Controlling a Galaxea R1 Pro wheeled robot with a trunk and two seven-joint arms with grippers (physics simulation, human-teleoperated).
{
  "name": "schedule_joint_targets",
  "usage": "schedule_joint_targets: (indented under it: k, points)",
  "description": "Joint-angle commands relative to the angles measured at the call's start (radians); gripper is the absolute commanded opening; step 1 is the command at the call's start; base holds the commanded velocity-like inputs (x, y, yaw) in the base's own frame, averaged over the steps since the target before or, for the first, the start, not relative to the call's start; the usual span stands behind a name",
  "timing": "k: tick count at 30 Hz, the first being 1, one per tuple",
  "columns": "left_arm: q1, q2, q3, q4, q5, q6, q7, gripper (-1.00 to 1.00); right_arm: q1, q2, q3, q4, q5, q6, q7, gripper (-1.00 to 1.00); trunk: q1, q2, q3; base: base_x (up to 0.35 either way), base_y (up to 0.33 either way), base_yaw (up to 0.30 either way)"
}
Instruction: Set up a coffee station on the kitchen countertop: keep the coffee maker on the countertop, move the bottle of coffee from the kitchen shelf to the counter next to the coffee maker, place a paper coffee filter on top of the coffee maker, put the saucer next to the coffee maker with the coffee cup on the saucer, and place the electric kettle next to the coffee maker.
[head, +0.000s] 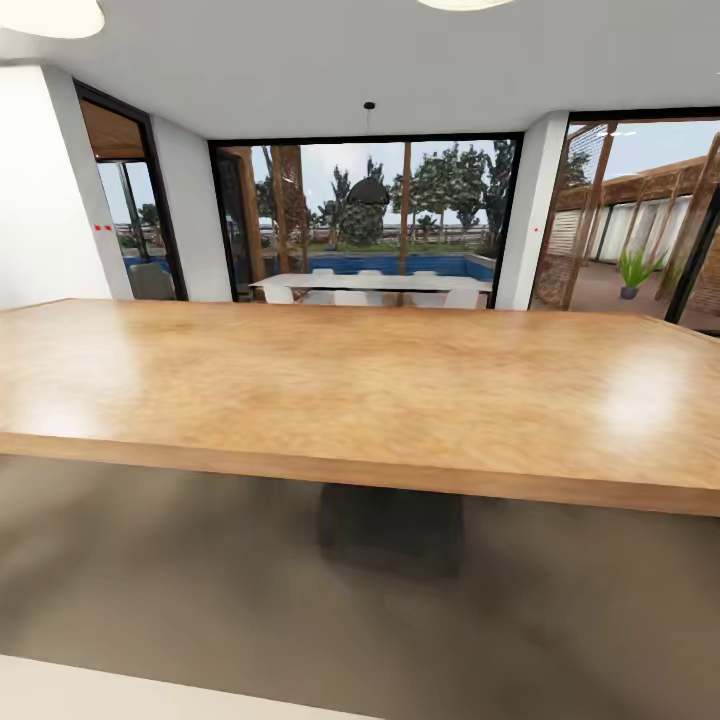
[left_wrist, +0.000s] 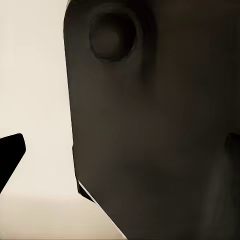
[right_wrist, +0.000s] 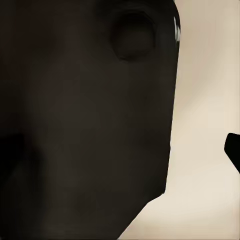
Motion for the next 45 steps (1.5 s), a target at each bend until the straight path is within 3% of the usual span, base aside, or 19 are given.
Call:
schedule_joint_targets:
  k: [1,4,19,21,28,29,40,45]
  points:
    - [0.006,-0.006,-0.002,-0.006,-0.006,-0.001,0.000,1.00,-0.006,0.001,0.005,0.002,0.006,-0.006,-0.001,1.00,0.000,0.000,0.000,0.000,0.000,0.000]
    - [0.022,-0.018,-0.003,-0.022,-0.005,0.000,0.000,1.00,-0.023,0.003,0.005,0.008,0.006,-0.005,0.000,1.00,0.000,0.000,0.000,0.000,0.000,0.000]
    - [0.021,-0.018,-0.003,-0.041,-0.005,0.000,0.000,1.00,-0.022,0.003,0.005,0.010,0.006,-0.003,0.000,1.00,0.000,0.000,0.000,0.000,0.000,0.000]
    - [0.023,-0.020,-0.001,-0.053,-0.005,0.000,0.001,1.00,-0.025,-0.006,-0.001,-0.002,0.000,0.000,0.000,1.00,0.000,0.000,0.000,0.000,0.000,0.000]
    - [0.024,0.004,0.003,-0.092,-0.004,0.000,0.002,1.00,-0.034,-0.020,-0.007,-0.041,-0.005,0.000,0.000,1.00,0.000,0.000,0.000,0.000,0.000,0.000]
    - [0.024,0.006,0.003,-0.305,-0.004,0.000,0.002,1.00,-0.035,-0.021,-0.007,-0.218,-0.005,-0.001,-0.001,1.00,0.000,0.000,0.000,0.000,0.000,0.000]
    - [0.024,0.011,0.006,-0.373,-0.006,0.000,0.003,1.00,-0.035,-0.024,-0.005,-0.294,-0.003,-0.007,-0.002,1.00,0.000,0.000,0.000,0.000,0.000,0.000]
    - [0.024,0.011,0.003,-0.391,-0.006,0.001,0.002,1.00,-0.035,-0.041,-0.006,-0.297,-0.003,-0.006,-0.002,1.00,0.000,0.000,0.000,0.000,0.000,0.104]
